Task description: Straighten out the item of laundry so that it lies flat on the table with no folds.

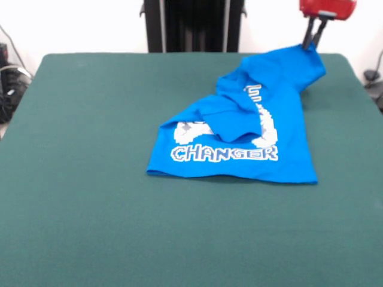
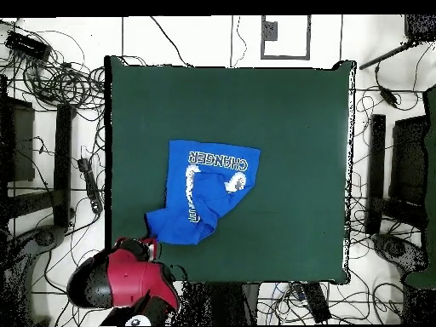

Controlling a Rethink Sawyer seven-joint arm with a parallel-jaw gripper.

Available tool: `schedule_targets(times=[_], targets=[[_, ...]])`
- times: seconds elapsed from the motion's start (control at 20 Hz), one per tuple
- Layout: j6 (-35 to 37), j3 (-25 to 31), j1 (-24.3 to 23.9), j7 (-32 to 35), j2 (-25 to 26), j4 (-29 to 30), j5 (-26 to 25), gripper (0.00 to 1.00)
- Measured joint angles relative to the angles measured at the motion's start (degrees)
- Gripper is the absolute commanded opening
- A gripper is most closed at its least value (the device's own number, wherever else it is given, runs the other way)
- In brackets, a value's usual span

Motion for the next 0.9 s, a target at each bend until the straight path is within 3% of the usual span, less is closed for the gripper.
schedule_targets(times=[0.25, 0.3, 0.9], targets=[[-1.61, -0.02, 0.50, 1.49, 1.72, -0.01, 1.00, 0.00], [-2.08, -0.02, 0.43, 1.61, 1.90, -0.01, 1.00, 1.00], [-2.95, -0.02, -0.21, 1.61, 1.23, -0.01, 1.39, 1.00]])
